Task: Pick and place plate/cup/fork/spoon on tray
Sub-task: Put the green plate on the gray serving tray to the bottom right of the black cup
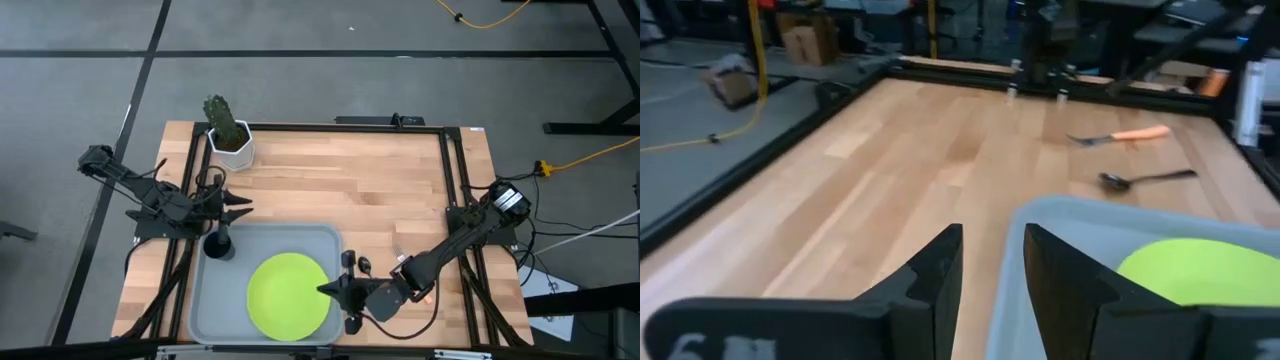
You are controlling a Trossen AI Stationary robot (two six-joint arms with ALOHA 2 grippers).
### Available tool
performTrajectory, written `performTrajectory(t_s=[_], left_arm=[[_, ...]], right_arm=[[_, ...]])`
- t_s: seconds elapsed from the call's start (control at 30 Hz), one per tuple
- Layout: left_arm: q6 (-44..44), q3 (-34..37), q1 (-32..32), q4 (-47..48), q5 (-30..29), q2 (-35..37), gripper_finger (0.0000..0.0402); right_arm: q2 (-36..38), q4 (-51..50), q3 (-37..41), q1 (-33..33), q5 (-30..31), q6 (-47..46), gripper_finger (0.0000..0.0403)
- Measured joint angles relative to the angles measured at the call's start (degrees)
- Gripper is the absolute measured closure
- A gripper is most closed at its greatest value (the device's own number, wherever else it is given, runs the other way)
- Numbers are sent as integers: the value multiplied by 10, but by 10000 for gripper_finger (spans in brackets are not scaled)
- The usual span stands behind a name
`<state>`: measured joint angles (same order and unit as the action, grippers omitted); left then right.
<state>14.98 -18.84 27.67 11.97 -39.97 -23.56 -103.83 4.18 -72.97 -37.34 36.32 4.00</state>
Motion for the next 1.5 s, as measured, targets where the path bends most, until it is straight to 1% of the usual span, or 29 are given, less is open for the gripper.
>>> performTrajectory(t_s=[0.07,0.1,0.17,0.23,0.3,0.37,0.6,0.67,0.77,0.9,0.97,1.07,1.13,1.2,1.3,1.37,1.43,1.5], left_arm=[[0,0,0,0,14,-3,299],[1,0,0,1,19,-4,299],[1,0,0,0,22,-7,299],[1,0,0,1,22,-9,299],[1,0,0,0,22,-9,299],[1,0,0,-8,22,-9,299],[-19,0,0,-49,20,-8,299],[-26,0,0,-50,20,-8,299],[-31,0,0,-50,20,-8,299],[-31,0,0,-50,20,-8,299],[-31,0,0,-50,20,-8,299],[-31,0,0,-50,20,-8,299],[-31,0,0,-50,20,-8,299],[-31,0,0,-50,20,-8,299],[-31,0,0,-50,21,-8,299],[-31,0,0,-50,21,-8,299],[-31,0,0,-50,22,-8,299],[-31,0,0,-49,22,-8,299]], right_arm=[[0,-6,0,0,-5,-47,402],[0,-16,0,0,-20,-80,402],[-2,-54,0,4,-79,-157,402],[-9,-105,0,8,-124,-234,402],[-21,-147,0,12,-141,-305,402],[-35,-176,0,17,-144,-348,402],[-78,-176,0,44,-255,-412,402],[-85,-175,0,51,-273,-427,402],[-88,-172,0,57,-285,-447,402],[-101,-180,-20,57,-334,-473,402],[-108,-182,-49,57,-349,-464,402],[-112,-190,-115,57,-361,-414,402],[-112,-228,-167,57,-339,-391,402],[-112,-296,-224,64,-315,-375,402],[-130,-361,-312,84,-301,-364,402],[-160,-389,-373,96,-316,-346,402],[-202,-421,-436,103,-346,-329,402],[-246,-476,-500,106,-377,-322,402]])
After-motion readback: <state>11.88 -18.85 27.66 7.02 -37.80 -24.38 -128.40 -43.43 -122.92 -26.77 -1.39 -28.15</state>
